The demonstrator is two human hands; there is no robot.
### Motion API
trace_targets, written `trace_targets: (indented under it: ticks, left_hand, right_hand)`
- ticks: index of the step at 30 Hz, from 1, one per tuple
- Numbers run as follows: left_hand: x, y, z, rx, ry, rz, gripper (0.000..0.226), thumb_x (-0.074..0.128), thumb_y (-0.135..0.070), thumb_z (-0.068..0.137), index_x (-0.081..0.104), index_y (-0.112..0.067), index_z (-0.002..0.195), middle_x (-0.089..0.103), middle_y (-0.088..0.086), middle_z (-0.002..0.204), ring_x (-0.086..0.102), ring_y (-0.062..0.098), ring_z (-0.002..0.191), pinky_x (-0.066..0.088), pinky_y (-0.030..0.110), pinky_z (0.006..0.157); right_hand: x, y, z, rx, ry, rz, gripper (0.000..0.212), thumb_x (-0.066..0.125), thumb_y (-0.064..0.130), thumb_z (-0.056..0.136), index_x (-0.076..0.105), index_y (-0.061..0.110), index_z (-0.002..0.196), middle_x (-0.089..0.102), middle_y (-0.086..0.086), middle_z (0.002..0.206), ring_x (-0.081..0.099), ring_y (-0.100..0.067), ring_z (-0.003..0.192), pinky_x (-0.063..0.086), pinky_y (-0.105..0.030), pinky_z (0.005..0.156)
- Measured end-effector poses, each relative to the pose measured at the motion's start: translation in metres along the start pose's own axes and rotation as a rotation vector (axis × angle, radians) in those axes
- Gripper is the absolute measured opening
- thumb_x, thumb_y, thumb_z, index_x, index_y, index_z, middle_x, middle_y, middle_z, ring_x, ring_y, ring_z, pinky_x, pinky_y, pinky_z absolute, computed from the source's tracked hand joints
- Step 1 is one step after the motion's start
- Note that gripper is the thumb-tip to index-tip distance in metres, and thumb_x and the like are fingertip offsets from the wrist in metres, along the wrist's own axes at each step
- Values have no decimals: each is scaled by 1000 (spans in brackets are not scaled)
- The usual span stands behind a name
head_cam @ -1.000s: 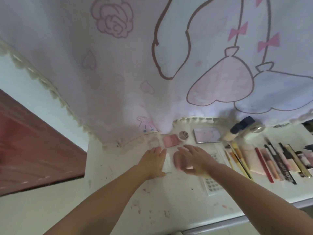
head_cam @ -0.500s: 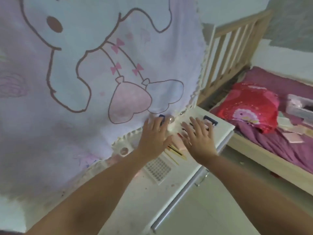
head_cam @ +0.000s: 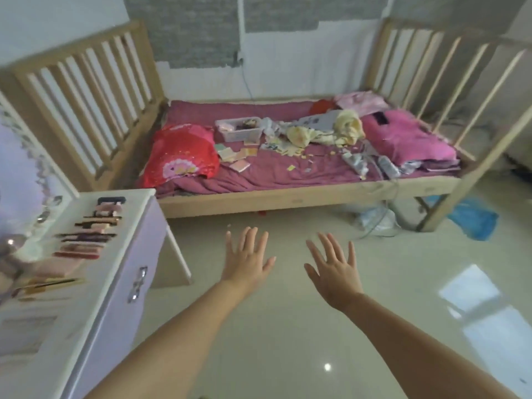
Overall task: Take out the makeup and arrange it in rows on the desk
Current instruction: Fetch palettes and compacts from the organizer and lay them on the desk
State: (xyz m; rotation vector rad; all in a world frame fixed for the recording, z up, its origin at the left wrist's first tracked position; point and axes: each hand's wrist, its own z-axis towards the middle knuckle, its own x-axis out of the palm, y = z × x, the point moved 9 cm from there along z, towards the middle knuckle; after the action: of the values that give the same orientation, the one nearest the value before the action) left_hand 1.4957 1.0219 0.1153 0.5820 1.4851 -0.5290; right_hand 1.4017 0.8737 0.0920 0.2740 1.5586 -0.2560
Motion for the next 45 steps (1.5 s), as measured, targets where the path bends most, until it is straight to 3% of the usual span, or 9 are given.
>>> trace_targets:
  ticks: [4,6,9,13,22,27,31,37,45]
  left_hand:
    - [12,-144,12,182,96,-25,61,15,-50,99,6,-19,151,1,7,159,-6,22,146,-9,58,113]
    - [10,-204,16,276,116,-21,61,15,-50,99,6,-19,151,0,7,159,-8,22,146,-10,59,112]
    - [4,-308,25,453,115,-4,62,16,-51,99,10,-19,151,2,8,158,-7,22,146,-11,59,112]
    - [2,-441,28,675,111,14,60,22,-50,98,16,-18,149,5,9,157,-3,22,145,-12,59,110]
    - [18,-709,41,1043,149,36,61,23,-50,98,7,-20,150,4,6,157,-1,24,145,-11,57,111]
    - [10,-854,57,1216,189,39,62,23,-49,99,6,-20,151,4,7,157,-1,23,146,-9,56,114]
    - [12,-956,65,1316,205,94,63,21,-49,99,4,-19,151,3,7,158,0,23,146,-8,56,114]
    - [20,-1114,59,1437,200,124,63,20,-50,99,3,-19,151,3,8,158,2,23,146,-7,55,115]
    - [0,-1335,86,1355,174,48,62,22,-49,99,4,-20,151,7,8,157,3,21,146,-5,53,116]
  right_hand:
    - [13,-134,-78,223,60,30,64,1,53,96,44,25,134,50,-8,139,46,-27,131,16,-57,107]
    - [12,-183,-110,315,73,48,76,-7,58,92,44,24,137,46,-9,143,40,-27,135,12,-57,109]
    - [7,-266,-167,484,6,46,107,-38,65,67,21,29,149,16,-4,158,7,-22,147,-9,-54,114]
    - [19,-359,-243,707,59,37,118,-51,62,51,3,29,150,-3,-2,160,-10,-20,146,-14,-54,112]
    - [48,-562,-359,1103,78,107,120,-50,62,51,8,30,150,1,-2,160,-6,-20,147,-10,-54,112]
    - [41,-678,-401,1294,74,141,89,-17,60,86,43,24,140,36,-9,150,29,-26,141,18,-62,109]
    - [33,-748,-436,1412,-6,179,90,-16,57,70,18,29,149,11,-2,159,3,-19,147,0,-52,114]
    - [43,-868,-510,1568,-50,223,92,-13,59,69,23,29,148,15,-3,158,7,-20,146,3,-52,114]
    - [22,-1100,-574,1476,-38,135,90,-13,57,72,25,27,148,19,-4,157,11,-20,146,4,-52,115]
